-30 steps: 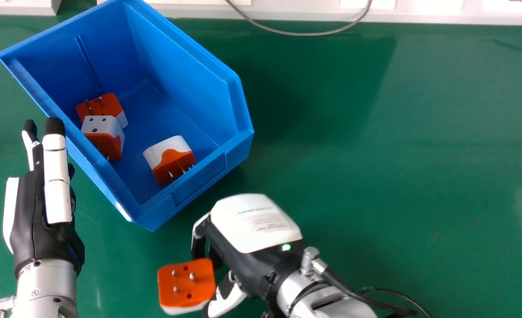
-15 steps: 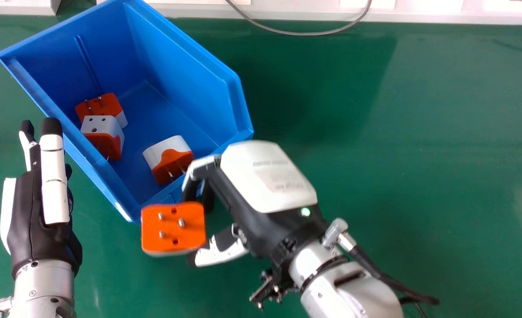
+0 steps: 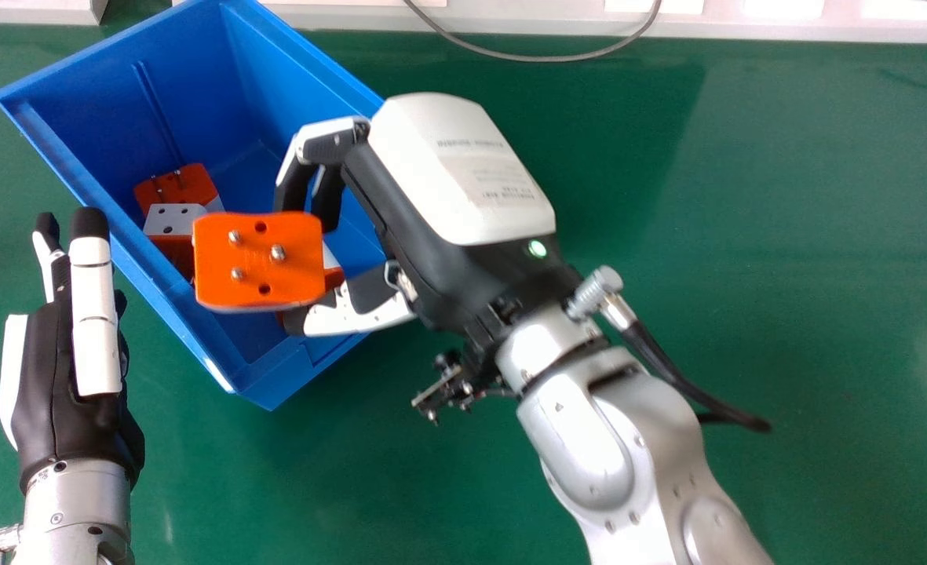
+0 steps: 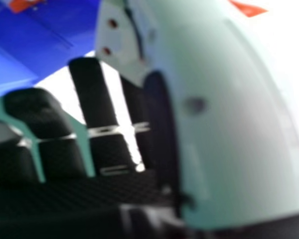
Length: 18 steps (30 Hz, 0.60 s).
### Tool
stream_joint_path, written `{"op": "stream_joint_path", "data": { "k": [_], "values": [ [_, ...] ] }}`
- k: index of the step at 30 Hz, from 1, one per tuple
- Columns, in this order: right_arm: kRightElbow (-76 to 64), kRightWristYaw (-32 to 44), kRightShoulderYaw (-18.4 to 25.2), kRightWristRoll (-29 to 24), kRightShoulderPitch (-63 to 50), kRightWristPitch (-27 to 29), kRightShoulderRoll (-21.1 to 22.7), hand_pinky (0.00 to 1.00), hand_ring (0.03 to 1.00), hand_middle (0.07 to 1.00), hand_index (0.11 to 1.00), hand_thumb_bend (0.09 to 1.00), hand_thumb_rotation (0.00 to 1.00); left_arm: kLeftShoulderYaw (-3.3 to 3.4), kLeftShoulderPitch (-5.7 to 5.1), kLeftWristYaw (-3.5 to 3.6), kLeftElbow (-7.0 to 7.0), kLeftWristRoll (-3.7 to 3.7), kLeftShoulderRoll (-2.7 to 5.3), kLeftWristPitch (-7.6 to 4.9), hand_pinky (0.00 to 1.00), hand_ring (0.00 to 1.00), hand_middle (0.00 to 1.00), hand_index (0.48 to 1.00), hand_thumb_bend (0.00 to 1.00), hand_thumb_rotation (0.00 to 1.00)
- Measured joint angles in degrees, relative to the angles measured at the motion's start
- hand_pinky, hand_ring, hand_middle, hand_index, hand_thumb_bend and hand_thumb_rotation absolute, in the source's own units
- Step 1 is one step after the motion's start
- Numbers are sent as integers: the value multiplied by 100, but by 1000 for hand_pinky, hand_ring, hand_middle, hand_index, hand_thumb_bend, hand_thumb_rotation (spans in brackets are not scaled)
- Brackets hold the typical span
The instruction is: Pick all objects and put in blue box
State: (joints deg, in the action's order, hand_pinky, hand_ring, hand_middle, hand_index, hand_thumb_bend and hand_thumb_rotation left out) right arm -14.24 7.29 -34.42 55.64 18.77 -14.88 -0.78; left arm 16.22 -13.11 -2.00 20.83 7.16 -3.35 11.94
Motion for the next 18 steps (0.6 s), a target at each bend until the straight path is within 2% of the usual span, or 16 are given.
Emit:
{"op": "stream_joint_path", "data": {
  "k": [3,4,5,8,10,13,18],
  "values": [
    [490,-157,69,-24,404,10,-175,43,106,469,479,514,0,6,5,55,-6,33,0,-2,1000,1000,1000,1000,597,1000],
    [522,-162,79,-28,445,10,-190,43,106,469,479,514,0,4,7,59,-6,38,0,-2,1000,1000,1000,1000,597,1000],
    [683,-249,105,-100,575,54,-251,41,103,469,478,514,0,13,2,62,-7,73,0,-1,1000,1000,1000,1000,598,1000],
    [1197,-426,221,-204,1008,63,-424,45,111,469,482,514,0,30,4,73,-7,96,0,-2,1000,1000,1000,1000,601,1000],
    [1649,-568,313,-292,1314,35,-559,50,117,469,482,514,0,55,1,76,-8,146,0,-2,1000,1000,1000,1000,601,1000],
    [2295,-705,377,-381,1708,-98,-727,48,113,469,477,516,0,58,0,75,-8,177,4,-1,1000,1000,1000,1000,598,1000],
    [3180,-803,362,-394,1986,-461,-707,49,114,469,478,520,0,65,-39,60,13,201,17,-1,1000,1000,1000,1000,596,1000]
  ]
}}
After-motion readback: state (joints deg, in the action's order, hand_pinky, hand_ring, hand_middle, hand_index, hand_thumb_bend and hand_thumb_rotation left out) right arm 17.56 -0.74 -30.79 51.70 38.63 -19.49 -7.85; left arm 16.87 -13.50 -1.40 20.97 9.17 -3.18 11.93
